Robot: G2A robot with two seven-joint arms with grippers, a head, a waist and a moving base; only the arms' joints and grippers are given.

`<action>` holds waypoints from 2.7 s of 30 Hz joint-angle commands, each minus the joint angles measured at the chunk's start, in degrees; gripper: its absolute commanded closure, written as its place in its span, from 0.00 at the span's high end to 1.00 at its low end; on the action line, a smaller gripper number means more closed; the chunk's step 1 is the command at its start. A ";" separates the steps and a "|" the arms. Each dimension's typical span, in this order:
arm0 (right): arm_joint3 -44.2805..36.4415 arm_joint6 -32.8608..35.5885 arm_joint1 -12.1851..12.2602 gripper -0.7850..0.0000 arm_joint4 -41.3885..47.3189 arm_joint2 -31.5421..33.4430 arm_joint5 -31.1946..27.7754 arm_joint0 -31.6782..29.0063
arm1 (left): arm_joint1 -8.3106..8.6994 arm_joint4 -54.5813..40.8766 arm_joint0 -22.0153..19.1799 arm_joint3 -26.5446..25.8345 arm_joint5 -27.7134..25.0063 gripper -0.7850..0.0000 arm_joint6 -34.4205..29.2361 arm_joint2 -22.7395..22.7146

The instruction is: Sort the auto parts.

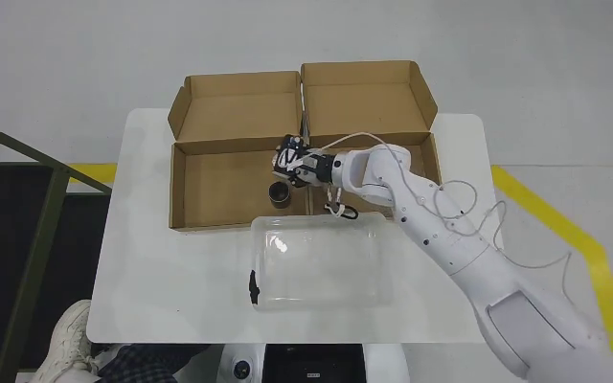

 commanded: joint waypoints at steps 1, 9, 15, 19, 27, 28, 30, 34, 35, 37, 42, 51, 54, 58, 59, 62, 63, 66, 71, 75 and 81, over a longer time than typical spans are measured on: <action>0.96 0.77 -0.58 0.00 0.35 -0.51 0.75 0.64 | 0.00 0.00 0.00 0.00 0.00 1.00 0.00 0.00; 4.94 2.60 -2.70 0.02 0.94 -2.25 2.68 2.47 | 0.00 0.00 0.00 0.00 0.00 1.00 0.00 0.00; 6.88 3.21 -3.82 0.25 0.63 -2.78 3.25 3.36 | 0.00 0.00 0.00 0.00 0.00 1.00 0.00 0.00; 7.66 3.95 -4.41 0.29 0.39 -2.97 3.35 3.72 | 0.00 0.00 0.00 0.00 0.00 1.00 0.00 0.00; 9.63 4.46 -5.46 0.33 0.59 -3.00 3.07 4.04 | 0.00 0.00 0.00 0.00 0.00 1.00 0.00 0.00; 9.77 4.57 -5.57 0.34 0.55 -2.99 3.01 4.09 | 0.00 0.00 0.00 0.00 0.00 1.00 0.00 0.00; 9.97 4.81 -5.77 0.36 0.42 -2.98 2.86 4.17 | 0.00 0.00 0.00 0.00 0.00 1.00 0.00 0.00; 10.37 4.97 -6.11 0.36 0.19 -2.79 2.67 4.23 | 0.00 0.00 0.00 0.00 0.00 1.00 0.00 0.00; 10.48 5.00 -6.19 0.36 0.22 -2.72 2.60 4.22 | 0.00 0.00 0.00 0.00 0.00 1.00 0.00 0.00; 10.42 4.96 -6.32 0.36 0.13 -2.53 2.48 4.26 | 0.00 0.00 0.00 0.00 0.00 1.00 0.00 0.00; 8.80 4.28 -6.21 0.37 -0.42 -1.49 1.68 3.88 | 0.00 0.00 0.00 0.00 0.00 1.00 0.00 0.00; 0.71 5.00 -4.47 0.37 -2.24 2.68 -0.63 1.21 | 0.00 0.00 0.00 0.00 0.00 1.00 0.00 0.00; -2.36 5.82 -3.59 0.39 -2.40 4.75 -1.65 -0.45 | 0.00 0.00 0.00 0.00 0.00 1.00 0.00 0.00; -7.19 7.27 -2.28 0.46 -2.07 7.96 -2.60 -3.61 | 0.00 0.00 0.00 0.00 0.00 1.00 0.00 0.00; -8.51 7.53 -1.93 0.47 -2.11 8.83 -2.90 -4.51 | 0.00 0.00 0.00 0.00 0.00 1.00 0.00 0.00; -12.61 8.03 -0.85 0.50 -2.50 11.44 -3.76 -7.48 | 0.00 0.00 0.00 0.00 0.00 1.00 0.00 0.00; -13.94 8.01 -0.49 0.51 -2.52 12.40 -4.07 -8.51 | 0.00 0.00 0.00 0.00 0.00 1.00 0.00 0.00; -17.75 7.88 0.63 0.60 -2.99 15.54 -4.99 -11.70 | 0.00 0.00 0.00 0.00 0.00 1.00 0.00 0.00; -23.76 7.61 2.58 0.73 -4.18 21.59 -6.08 -18.10 | 0.00 0.00 0.00 0.00 0.00 1.00 0.00 0.00; -28.81 7.66 4.03 0.78 -4.72 26.59 -6.60 -24.00 | 0.00 0.00 0.00 0.00 0.00 1.00 0.00 0.00; -33.88 5.54 5.98 0.95 -4.12 35.41 -7.56 -32.65 | 0.00 0.00 0.00 0.00 0.00 1.00 0.00 0.00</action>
